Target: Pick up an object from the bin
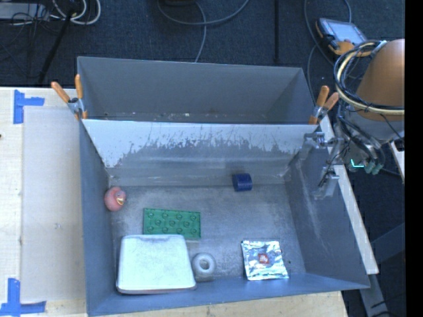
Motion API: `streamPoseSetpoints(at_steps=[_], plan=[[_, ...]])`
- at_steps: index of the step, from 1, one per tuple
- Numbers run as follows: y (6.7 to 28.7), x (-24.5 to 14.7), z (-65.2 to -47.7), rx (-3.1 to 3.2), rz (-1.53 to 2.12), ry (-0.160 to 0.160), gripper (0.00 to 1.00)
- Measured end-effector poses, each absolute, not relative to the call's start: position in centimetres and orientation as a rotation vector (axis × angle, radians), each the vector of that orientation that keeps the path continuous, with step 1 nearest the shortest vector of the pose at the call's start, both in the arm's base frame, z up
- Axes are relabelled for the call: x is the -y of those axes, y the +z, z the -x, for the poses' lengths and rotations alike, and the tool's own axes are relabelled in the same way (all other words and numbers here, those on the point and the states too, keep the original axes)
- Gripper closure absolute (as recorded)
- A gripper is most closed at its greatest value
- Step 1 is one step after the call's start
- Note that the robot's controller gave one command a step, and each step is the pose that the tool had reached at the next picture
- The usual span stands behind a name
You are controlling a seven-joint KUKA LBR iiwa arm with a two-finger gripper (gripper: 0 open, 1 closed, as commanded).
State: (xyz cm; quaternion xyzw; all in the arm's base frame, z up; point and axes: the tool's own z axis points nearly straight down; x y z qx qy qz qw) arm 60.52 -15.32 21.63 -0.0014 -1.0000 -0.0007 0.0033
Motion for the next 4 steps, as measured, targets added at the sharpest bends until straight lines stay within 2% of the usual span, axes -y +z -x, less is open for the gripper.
streamPoseSetpoints(at_steps=[1,2,3,4], plan=[[9.5,10.3,-59.5,3.129,-0.182,-0.007,0.0],[7.0,9.4,-50.2,3.084,-0.56,-0.005,0.0],[7.0,8.4,-48.8,3.127,-0.341,0.0,0.0],[7.0,6.1,-48.8,3.138,-0.149,-0.001,0.0]])
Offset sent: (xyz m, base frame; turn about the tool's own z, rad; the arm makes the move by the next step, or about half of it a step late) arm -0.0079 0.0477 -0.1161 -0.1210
